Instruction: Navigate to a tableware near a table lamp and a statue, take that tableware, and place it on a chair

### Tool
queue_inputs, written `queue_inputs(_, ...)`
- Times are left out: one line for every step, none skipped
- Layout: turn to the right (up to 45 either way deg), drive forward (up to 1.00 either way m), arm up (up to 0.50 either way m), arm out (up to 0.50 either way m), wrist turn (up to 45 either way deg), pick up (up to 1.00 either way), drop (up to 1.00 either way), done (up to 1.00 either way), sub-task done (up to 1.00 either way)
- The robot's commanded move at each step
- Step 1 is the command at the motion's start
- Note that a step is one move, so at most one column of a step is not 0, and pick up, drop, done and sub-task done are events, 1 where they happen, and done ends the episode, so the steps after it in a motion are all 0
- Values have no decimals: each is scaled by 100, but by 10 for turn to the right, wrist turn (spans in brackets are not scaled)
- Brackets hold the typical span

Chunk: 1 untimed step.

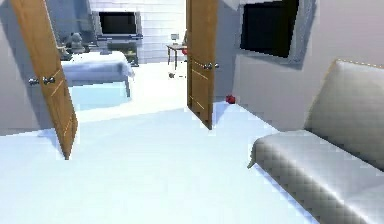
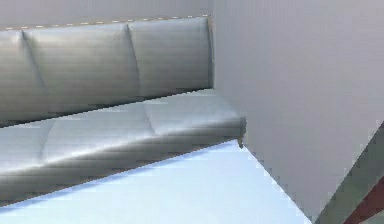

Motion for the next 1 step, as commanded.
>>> queue_inputs(-60, 0, 0, 0, 0, 0, 0, 0, 0)
